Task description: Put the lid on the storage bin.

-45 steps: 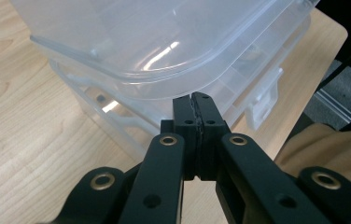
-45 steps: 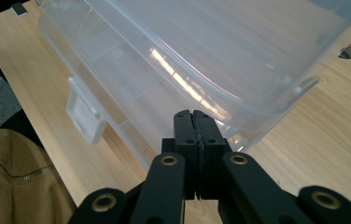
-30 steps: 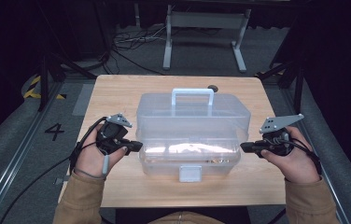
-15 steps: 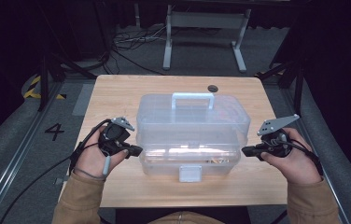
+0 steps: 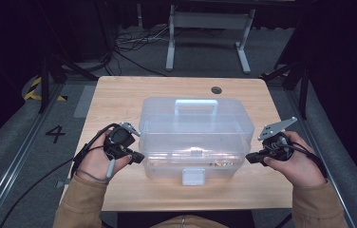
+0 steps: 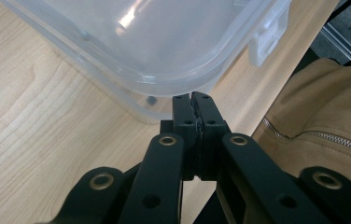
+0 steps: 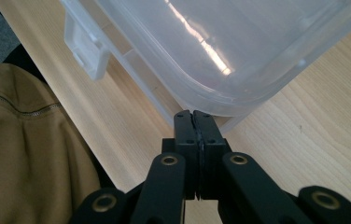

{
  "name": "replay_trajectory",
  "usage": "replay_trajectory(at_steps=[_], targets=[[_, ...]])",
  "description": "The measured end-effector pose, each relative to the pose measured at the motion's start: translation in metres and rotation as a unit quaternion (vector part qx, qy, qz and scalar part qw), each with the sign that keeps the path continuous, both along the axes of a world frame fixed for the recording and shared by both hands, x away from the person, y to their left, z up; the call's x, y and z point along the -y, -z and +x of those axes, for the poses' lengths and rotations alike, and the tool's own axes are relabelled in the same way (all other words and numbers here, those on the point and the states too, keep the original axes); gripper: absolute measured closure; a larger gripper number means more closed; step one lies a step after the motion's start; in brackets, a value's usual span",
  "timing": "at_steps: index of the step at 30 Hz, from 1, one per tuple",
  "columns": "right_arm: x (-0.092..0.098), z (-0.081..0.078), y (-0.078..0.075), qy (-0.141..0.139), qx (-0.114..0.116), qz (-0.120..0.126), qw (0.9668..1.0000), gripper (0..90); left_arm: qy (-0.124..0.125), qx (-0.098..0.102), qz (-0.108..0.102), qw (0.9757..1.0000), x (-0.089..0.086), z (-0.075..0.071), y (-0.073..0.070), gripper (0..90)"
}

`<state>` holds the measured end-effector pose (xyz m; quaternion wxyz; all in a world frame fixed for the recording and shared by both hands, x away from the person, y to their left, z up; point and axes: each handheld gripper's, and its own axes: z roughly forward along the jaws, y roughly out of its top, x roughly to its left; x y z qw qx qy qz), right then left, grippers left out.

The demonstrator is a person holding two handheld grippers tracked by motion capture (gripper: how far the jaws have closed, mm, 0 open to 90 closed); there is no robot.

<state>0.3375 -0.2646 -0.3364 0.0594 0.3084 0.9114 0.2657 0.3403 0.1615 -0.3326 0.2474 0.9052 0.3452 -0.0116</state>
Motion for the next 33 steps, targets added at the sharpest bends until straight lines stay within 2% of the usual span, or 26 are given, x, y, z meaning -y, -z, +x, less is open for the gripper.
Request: replay_trajectory(at_steps=[16, 25, 26, 27, 33], targets=[[-0.002, 0.004, 0.009, -0.01, -0.028, -0.018, 0.9994, 90.0, 0.009, -0.024, 0.028, 0.9993, 0.004, 0.003, 0.008, 89.0], [-0.003, 0.006, 0.012, -0.011, -0.038, -0.027, 0.9989, 90.0, 0.007, -0.034, 0.053, 0.998, 0.006, 0.004, 0.012, 89.2], [-0.003, 0.006, 0.012, -0.012, -0.038, -0.028, 0.9988, 89.6, 0.007, -0.034, 0.053, 0.998, 0.006, 0.004, 0.012, 89.3], [-0.003, 0.006, 0.012, -0.009, -0.031, -0.021, 0.9993, 89.8, 0.006, -0.028, 0.04, 0.9988, 0.006, 0.005, 0.01, 89.5], [-0.003, 0.006, 0.014, -0.01, -0.038, -0.027, 0.9989, 89.3, 0.012, -0.034, 0.044, 0.9984, 0.006, 0.005, 0.012, 89.5]])
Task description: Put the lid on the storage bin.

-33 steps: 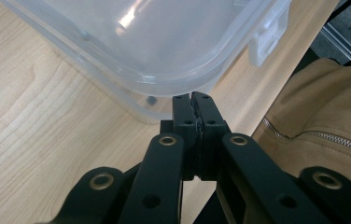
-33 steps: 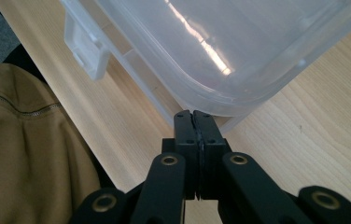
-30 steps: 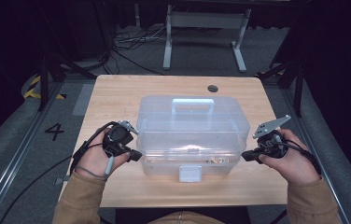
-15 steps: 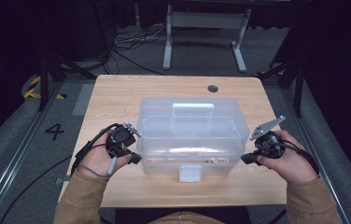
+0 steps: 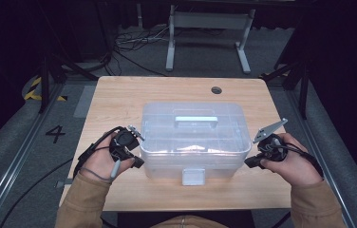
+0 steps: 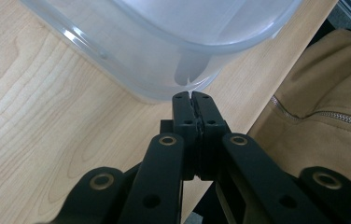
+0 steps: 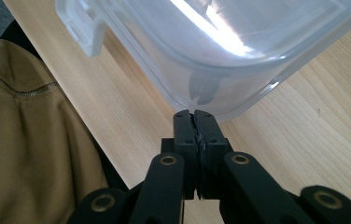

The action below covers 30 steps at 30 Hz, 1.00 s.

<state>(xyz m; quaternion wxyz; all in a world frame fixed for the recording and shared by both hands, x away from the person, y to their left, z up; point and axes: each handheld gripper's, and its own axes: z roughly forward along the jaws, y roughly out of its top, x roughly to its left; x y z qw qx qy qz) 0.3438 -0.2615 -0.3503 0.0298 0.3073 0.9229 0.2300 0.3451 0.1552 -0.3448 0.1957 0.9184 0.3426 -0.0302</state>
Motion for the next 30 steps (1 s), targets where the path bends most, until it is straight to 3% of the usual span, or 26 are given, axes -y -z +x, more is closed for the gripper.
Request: replay_trajectory(at_steps=[9, 13, 21, 25, 26, 27, 28, 29, 30], targets=[[0.005, 0.0, -0.002, 0.005, 0.002, 0.001, 1.0, 85.9, -0.003, 0.004, -0.015, 0.9999, -0.006, -0.001, -0.004, 84.5], [0.012, 0.0, -0.004, 0.02, 0.013, 0.011, 0.9997, 79.9, -0.023, 0.015, -0.043, 0.9987, -0.019, 0.0, -0.008, 83.0], [0.029, 0.007, -0.015, 0.057, 0.045, 0.047, 0.9962, 64.7, -0.061, 0.038, -0.072, 0.9948, -0.037, -0.003, -0.01, 80.8], [0.034, 0.011, -0.016, 0.066, 0.062, 0.064, 0.9938, 58.0, -0.092, 0.061, -0.085, 0.9903, -0.047, -0.005, -0.012, 78.0], [0.038, 0.015, -0.017, 0.08, 0.077, 0.077, 0.9908, 55.4, -0.104, 0.072, -0.09, 0.988, -0.051, -0.005, -0.012, 76.5], [0.038, 0.015, -0.017, 0.08, 0.077, 0.077, 0.9908, 55.4, -0.104, 0.072, -0.09, 0.988, -0.051, -0.005, -0.012, 74.6], [0.039, 0.016, -0.017, 0.084, 0.082, 0.081, 0.9898, 53.7, -0.113, 0.08, -0.094, 0.9858, -0.053, -0.004, -0.011, 74.6], [0.044, 0.019, -0.017, 0.099, 0.098, 0.095, 0.9856, 51.9, -0.128, 0.088, -0.097, 0.9831, -0.057, -0.004, -0.011, 72.7], [0.044, 0.019, -0.017, 0.099, 0.098, 0.095, 0.9856, 51.9, -0.128, 0.088, -0.097, 0.9831, -0.057, -0.004, -0.011, 71.7]])
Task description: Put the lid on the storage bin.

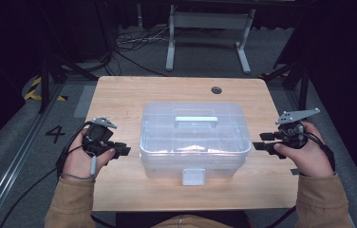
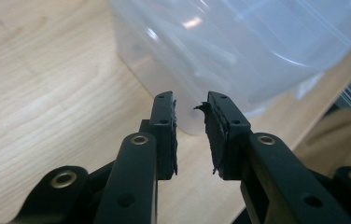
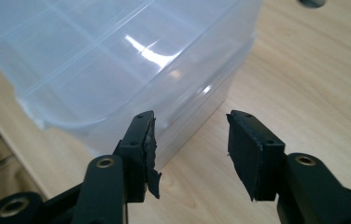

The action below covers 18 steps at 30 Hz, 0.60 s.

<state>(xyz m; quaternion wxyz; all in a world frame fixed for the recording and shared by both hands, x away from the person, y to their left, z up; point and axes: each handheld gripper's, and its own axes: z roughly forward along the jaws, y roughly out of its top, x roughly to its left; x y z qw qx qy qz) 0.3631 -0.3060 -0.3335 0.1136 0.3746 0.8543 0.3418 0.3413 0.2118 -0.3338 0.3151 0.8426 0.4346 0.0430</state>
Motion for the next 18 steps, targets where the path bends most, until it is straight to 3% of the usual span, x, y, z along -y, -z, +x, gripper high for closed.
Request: replay_trajectory(at_steps=[2, 7, 15, 18], targets=[[0.005, 0.003, 0.001, 0.014, 0.006, 0.007, 0.9999, 50.7, -0.015, 0.016, -0.004, 0.9998, -0.005, 0.002, 0.002, 69.8], [0.016, 0.011, 0.005, 0.045, 0.022, 0.02, 0.9985, 47.4, -0.049, 0.033, -0.014, 0.9982, -0.015, 0.006, 0.007, 68.2], [0.035, 0.024, 0.018, 0.083, 0.035, 0.039, 0.9951, 43.5, -0.075, 0.056, -0.028, 0.9952, -0.026, 0.017, 0.017, 65.1], [0.043, 0.028, 0.025, 0.09, 0.037, 0.058, 0.9935, 41.8, -0.081, 0.065, -0.031, 0.9941, -0.029, 0.021, 0.022, 63.6]])
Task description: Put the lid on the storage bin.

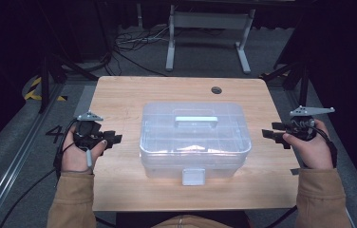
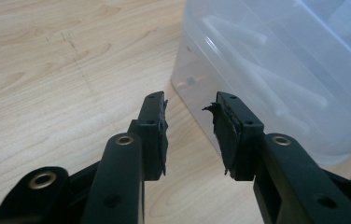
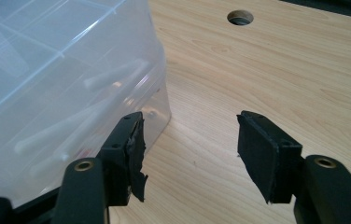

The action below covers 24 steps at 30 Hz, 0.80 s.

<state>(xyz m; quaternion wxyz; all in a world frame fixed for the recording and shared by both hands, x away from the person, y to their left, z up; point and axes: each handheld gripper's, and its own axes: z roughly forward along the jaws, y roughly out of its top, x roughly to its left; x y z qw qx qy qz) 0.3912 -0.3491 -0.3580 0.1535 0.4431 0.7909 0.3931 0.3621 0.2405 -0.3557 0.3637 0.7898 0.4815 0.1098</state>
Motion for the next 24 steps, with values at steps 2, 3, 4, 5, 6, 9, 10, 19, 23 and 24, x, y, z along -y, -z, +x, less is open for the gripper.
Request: replay_trajectory(at_steps=[2, 3, 4, 5, 6, 9, 10, 19, 23, 24], targets=[[0.002, 0.001, 0.002, 0.0, 0.001, 0.007, 1.0, 41.8, -0.002, 0.004, 0.001, 1.0, -0.001, 0.002, 0.002, 61.8], [0.003, 0.002, 0.003, 0.001, 0.005, 0.012, 0.9999, 41.8, -0.004, 0.007, 0.0, 1.0, -0.003, 0.004, 0.004, 61.8], [0.005, 0.004, 0.005, 0.003, 0.008, 0.015, 0.9999, 41.8, -0.004, 0.008, -0.001, 1.0, -0.004, 0.006, 0.006, 61.3], [0.006, 0.005, 0.007, 0.004, 0.008, 0.016, 0.9998, 41.8, -0.005, 0.007, -0.004, 1.0, -0.004, 0.006, 0.007, 60.9], [0.007, 0.006, 0.009, 0.006, 0.007, 0.016, 0.9998, 41.8, -0.004, 0.017, -0.004, 0.9998, -0.005, 0.008, 0.009, 60.6], [0.01, 0.01, 0.015, 0.011, 0.011, 0.016, 0.9998, 41.9, -0.009, 0.019, -0.007, 0.9998, -0.007, 0.012, 0.015, 60.4], [0.011, 0.012, 0.018, 0.014, 0.01, 0.017, 0.9997, 41.9, -0.009, 0.018, -0.008, 0.9998, -0.007, 0.013, 0.016, 60.4], [0.014, 0.023, 0.036, 0.017, 0.011, 0.015, 0.9997, 42.1, -0.018, 0.016, -0.011, 0.9997, -0.012, 0.022, 0.032, 61.7], [0.013, 0.028, 0.044, 0.019, 0.007, 0.015, 0.9997, 42.5, -0.018, 0.016, -0.002, 0.9997, -0.014, 0.026, 0.04, 62.3], [0.013, 0.029, 0.045, 0.018, 0.007, 0.014, 0.9997, 42.4, -0.02, 0.014, -0.003, 0.9997, -0.014, 0.026, 0.042, 62.6]])
